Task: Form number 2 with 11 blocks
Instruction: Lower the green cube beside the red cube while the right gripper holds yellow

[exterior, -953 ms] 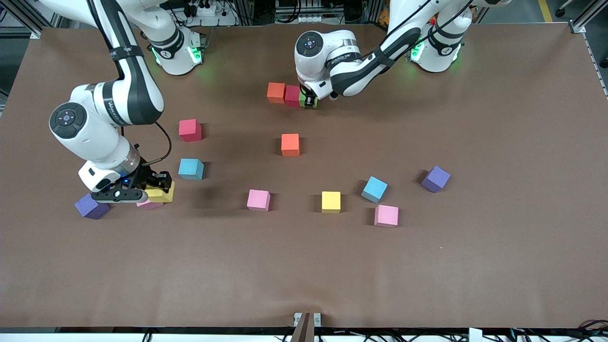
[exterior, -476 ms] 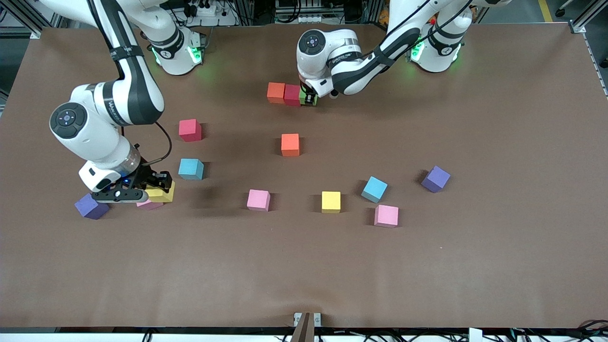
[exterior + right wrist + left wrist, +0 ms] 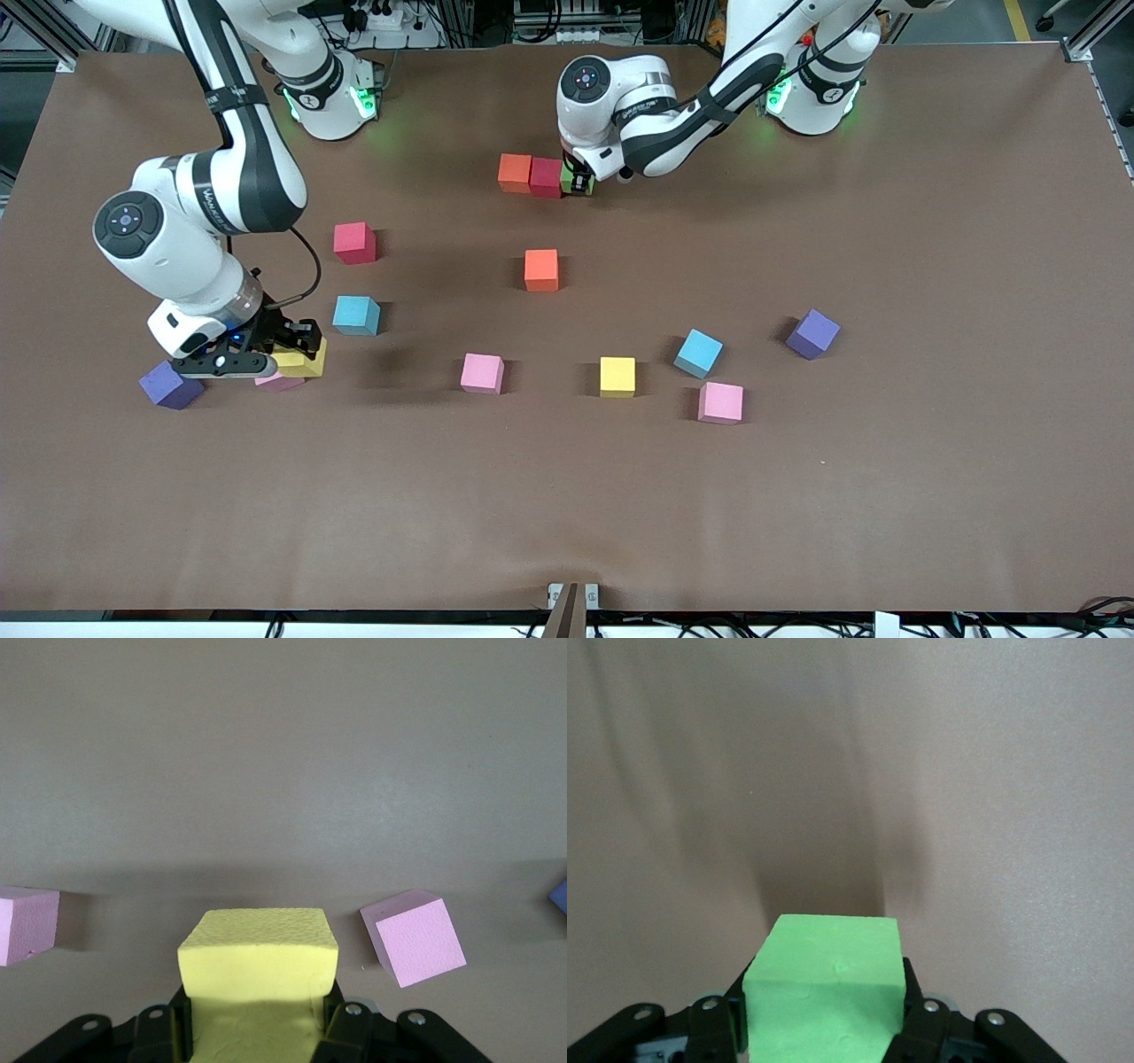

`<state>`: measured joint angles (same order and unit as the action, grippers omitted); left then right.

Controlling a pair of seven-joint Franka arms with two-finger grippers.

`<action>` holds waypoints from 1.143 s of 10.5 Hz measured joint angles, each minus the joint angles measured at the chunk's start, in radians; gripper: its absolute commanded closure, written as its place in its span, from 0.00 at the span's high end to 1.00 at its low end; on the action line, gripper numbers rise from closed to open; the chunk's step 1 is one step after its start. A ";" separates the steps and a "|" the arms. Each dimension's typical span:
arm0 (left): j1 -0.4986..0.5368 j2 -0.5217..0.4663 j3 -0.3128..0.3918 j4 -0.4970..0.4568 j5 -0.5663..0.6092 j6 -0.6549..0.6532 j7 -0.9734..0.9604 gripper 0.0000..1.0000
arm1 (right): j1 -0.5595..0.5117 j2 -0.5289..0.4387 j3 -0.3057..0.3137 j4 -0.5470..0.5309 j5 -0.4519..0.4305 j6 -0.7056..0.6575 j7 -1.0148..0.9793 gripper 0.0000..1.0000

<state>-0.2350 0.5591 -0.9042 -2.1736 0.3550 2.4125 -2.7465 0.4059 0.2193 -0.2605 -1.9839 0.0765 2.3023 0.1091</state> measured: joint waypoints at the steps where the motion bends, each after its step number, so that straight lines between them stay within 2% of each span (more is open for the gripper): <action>1: 0.000 0.000 0.000 -0.002 0.000 0.008 0.000 0.00 | 0.000 0.000 0.000 0.000 0.000 0.000 0.000 0.41; 12: 0.000 0.001 0.000 -0.009 0.000 0.057 0.000 0.00 | 0.010 0.000 0.001 0.000 0.000 0.000 0.000 0.41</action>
<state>-0.2348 0.5597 -0.9042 -2.1828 0.3550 2.4697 -2.7465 0.4158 0.2193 -0.2592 -1.9839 0.0765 2.3022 0.1096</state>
